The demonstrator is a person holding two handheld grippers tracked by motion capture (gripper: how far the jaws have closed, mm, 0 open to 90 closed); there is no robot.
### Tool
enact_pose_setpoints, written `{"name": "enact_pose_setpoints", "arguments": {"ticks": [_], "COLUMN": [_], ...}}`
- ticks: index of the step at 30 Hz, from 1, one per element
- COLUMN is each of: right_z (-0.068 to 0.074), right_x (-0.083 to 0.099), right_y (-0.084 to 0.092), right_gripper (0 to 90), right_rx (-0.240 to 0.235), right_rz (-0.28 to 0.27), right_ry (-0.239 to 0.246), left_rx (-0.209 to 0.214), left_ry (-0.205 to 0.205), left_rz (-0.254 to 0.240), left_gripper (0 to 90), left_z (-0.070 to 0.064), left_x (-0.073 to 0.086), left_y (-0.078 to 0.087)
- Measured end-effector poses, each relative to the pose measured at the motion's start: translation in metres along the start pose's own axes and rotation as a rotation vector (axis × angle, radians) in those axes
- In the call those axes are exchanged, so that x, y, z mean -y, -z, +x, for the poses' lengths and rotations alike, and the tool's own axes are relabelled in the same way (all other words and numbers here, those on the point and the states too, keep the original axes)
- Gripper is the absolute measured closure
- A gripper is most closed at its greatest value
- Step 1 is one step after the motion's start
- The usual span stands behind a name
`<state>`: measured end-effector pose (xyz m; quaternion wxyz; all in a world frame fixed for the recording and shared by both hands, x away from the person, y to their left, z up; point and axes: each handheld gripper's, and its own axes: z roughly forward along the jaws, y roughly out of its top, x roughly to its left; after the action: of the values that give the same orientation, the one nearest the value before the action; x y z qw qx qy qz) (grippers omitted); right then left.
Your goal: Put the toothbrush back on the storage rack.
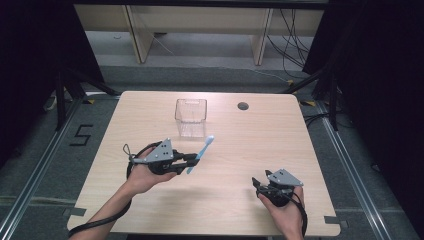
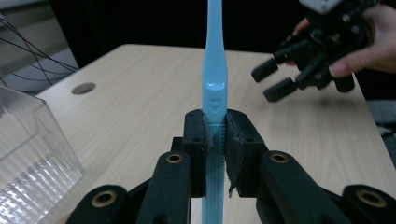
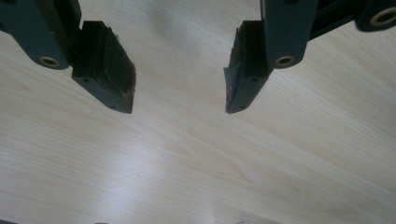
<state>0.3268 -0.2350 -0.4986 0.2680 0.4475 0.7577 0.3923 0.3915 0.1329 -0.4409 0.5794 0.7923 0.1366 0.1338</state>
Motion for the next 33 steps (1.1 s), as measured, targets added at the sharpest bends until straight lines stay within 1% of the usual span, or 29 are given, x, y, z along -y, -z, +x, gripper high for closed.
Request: {"name": "enact_pose_setpoints", "arguments": {"ticks": [1, 2, 3, 4, 6, 7, 8, 9, 10, 11, 12, 16, 18, 21, 24, 27, 28, 29, 31, 33], "right_z": [0.0, 0.001, 0.001, 0.002, 0.001, 0.0, -0.001, -0.001, -0.002, -0.002, 0.001, 0.001, 0.0, 0.0, 0.0, -0.001, -0.002, -0.001, -0.002, -0.002], "right_x": [0.0, 0.0, 0.0, 0.0, 0.0, 0.0, 0.0, 0.0, 0.0, 0.0, 0.0, 0.001, 0.001, 0.001, 0.001, 0.002, 0.001, 0.002, 0.002, 0.002], "right_y": [0.0, 0.0, 0.0, 0.001, 0.001, 0.001, 0.0, 0.0, 0.001, 0.001, 0.001, 0.001, 0.001, 0.001, 0.0, 0.0, 0.0, 0.0, 0.0, 0.0], "right_gripper": [43.7, 43.7, 43.7, 43.6, 43.7, 43.7, 43.7, 43.7, 43.7, 43.7, 43.7, 43.7, 43.8, 43.8, 43.8, 43.8, 43.7, 43.7, 43.8, 43.7], "right_rx": [-0.005, -0.006, -0.005, -0.007, -0.008, -0.004, 0.0, 0.001, 0.008, 0.009, 0.002, 0.005, 0.006, 0.005, 0.007, 0.008, 0.01, 0.005, 0.012, 0.01], "right_rz": [0.007, 0.004, 0.003, 0.008, 0.011, 0.006, -0.002, -0.004, -0.006, -0.008, 0.001, -0.001, -0.004, -0.002, -0.009, -0.012, -0.017, -0.012, -0.015, -0.016], "right_ry": [-0.005, -0.01, -0.01, -0.019, -0.017, -0.005, 0.013, 0.014, 0.018, 0.017, -0.014, -0.013, -0.005, -0.013, -0.007, 0.001, 0.017, 0.005, 0.009, 0.008], "left_rx": [-0.004, -0.022, -0.029, -0.037, -0.058, -0.071, -0.074, -0.073, -0.081, -0.092, -0.105, -0.154, -0.174, -0.197, -0.215, -0.237, -0.243, -0.249, -0.253, -0.262], "left_ry": [0.007, 0.017, 0.031, 0.046, 0.082, 0.092, 0.099, 0.12, 0.131, 0.138, 0.136, 0.149, 0.167, 0.189, 0.2, 0.199, 0.2, 0.2, 0.205, 0.199], "left_rz": [-0.019, -0.032, -0.048, -0.076, -0.106, -0.122, -0.134, -0.164, -0.186, -0.203, -0.207, -0.249, -0.278, -0.313, -0.326, -0.332, -0.334, -0.336, -0.343, -0.341], "left_gripper": [78.3, 78.4, 78.4, 78.4, 78.4, 78.4, 78.4, 78.4, 78.4, 78.4, 78.4, 78.4, 78.4, 78.4, 78.4, 78.4, 78.4, 78.4, 78.4, 78.3], "left_z": [0.001, 0.002, 0.004, 0.005, 0.008, 0.01, 0.012, 0.014, 0.016, 0.018, 0.02, 0.027, 0.03, 0.035, 0.039, 0.044, 0.045, 0.047, 0.049, 0.052], "left_x": [0.0, 0.0, 0.0, 0.0, -0.001, -0.001, -0.001, -0.002, -0.003, -0.004, -0.006, -0.01, -0.012, -0.014, -0.015, -0.017, -0.018, -0.018, -0.019, -0.02], "left_y": [0.001, 0.002, 0.004, 0.005, 0.008, 0.009, 0.01, 0.012, 0.013, 0.015, 0.016, 0.02, 0.021, 0.022, 0.023, 0.023, 0.023, 0.024, 0.024, 0.024]}}
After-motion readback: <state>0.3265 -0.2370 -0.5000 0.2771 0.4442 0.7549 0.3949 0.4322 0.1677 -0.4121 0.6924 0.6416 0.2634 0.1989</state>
